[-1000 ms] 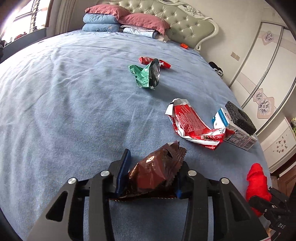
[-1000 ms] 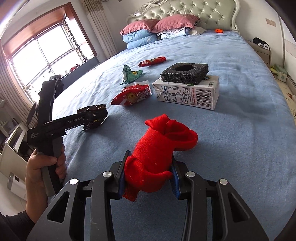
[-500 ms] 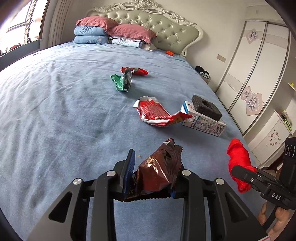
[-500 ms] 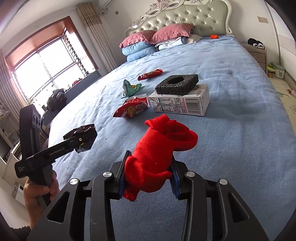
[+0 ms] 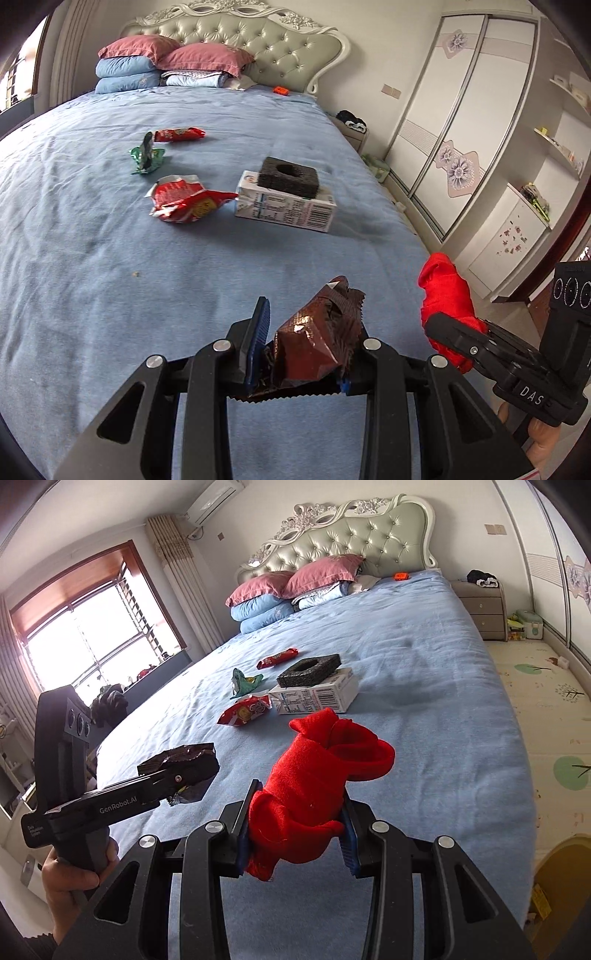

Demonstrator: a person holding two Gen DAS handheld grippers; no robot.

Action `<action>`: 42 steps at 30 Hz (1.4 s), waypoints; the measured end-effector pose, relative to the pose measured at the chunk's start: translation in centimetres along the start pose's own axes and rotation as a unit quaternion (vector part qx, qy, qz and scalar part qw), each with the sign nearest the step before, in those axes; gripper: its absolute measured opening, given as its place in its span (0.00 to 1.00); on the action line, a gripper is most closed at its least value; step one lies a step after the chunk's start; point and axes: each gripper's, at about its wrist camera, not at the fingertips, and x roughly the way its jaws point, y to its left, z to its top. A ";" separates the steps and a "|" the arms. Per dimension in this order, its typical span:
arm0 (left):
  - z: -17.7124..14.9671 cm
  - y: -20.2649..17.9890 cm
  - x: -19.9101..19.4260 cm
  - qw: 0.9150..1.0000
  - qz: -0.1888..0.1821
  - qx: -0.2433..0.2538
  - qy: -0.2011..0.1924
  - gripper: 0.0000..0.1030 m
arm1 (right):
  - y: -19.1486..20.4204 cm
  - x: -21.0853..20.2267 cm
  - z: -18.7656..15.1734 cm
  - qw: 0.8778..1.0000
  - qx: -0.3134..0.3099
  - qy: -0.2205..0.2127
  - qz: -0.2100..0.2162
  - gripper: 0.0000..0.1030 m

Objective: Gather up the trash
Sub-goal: 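Lift the brown wrapper with the left tool while the right tool holds the red cloth, then carry both items over the yellow bin and open both tools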

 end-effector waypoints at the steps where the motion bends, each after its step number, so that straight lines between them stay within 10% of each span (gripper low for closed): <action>1: -0.1 -0.9 0.3 1.000 -0.004 0.004 0.004 0.31 | -0.6 -0.8 -0.2 1.000 0.003 -0.004 -0.004 0.36; 22: -3.5 -23.2 10.4 0.977 -0.113 0.147 0.103 0.31 | -16.8 -13.8 -5.6 0.981 0.114 -0.062 -0.142 0.36; 42: -8.9 -39.0 22.2 0.914 -0.169 0.257 0.265 0.31 | -28.5 -21.1 -13.2 0.942 0.221 -0.061 -0.243 0.36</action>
